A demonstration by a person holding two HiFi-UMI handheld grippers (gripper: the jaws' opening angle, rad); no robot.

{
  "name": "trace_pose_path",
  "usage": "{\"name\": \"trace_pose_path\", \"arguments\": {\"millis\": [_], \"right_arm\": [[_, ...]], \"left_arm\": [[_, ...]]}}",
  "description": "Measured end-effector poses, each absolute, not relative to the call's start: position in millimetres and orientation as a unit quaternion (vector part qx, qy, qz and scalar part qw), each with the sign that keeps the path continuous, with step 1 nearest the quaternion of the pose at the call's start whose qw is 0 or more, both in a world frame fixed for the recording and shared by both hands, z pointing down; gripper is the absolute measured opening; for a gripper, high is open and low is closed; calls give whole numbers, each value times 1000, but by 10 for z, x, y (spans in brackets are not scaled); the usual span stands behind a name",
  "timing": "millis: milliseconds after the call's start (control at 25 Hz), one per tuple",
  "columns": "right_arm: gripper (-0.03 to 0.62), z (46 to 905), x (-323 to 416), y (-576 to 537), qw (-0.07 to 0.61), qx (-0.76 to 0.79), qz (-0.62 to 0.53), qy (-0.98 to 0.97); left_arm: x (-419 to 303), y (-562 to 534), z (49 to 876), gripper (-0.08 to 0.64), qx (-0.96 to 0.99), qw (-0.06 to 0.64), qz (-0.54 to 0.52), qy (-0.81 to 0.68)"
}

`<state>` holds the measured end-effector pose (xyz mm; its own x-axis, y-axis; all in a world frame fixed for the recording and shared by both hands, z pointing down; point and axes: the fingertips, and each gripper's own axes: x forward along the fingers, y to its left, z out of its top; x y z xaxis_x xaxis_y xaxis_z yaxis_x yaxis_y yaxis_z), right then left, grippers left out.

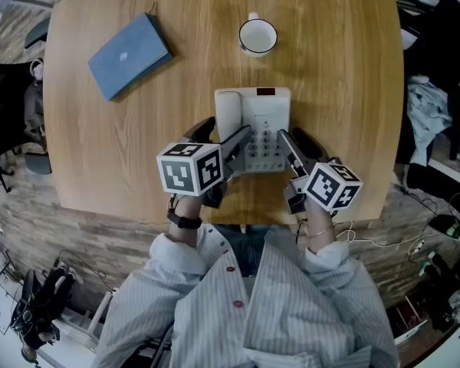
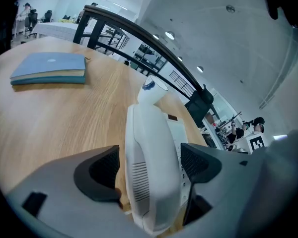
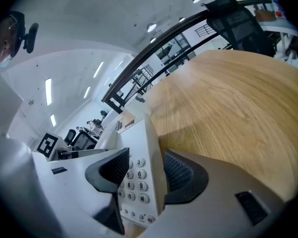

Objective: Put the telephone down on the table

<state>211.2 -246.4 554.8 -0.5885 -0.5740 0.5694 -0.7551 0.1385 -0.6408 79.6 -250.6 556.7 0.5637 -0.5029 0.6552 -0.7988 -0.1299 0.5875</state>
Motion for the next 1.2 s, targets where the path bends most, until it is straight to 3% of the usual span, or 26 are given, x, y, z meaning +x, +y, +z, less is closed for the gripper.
{"name": "trace_pose_path", "arguments": {"millis": [440,800,1200], "right_arm": [[225,4933,1906,-2418,72,433,444,-781],[147,3954,1550,-2335,25,406,350,-844],[106,2990,1123,-1914,-35,381,244,-891]], "left_arm": [[683,-2581,4828,380,781,432,89,-442],[596,-2492,3821,370,836,361,12,-413],[474,-2060,3024,241,880,287,-36,-376]]}}
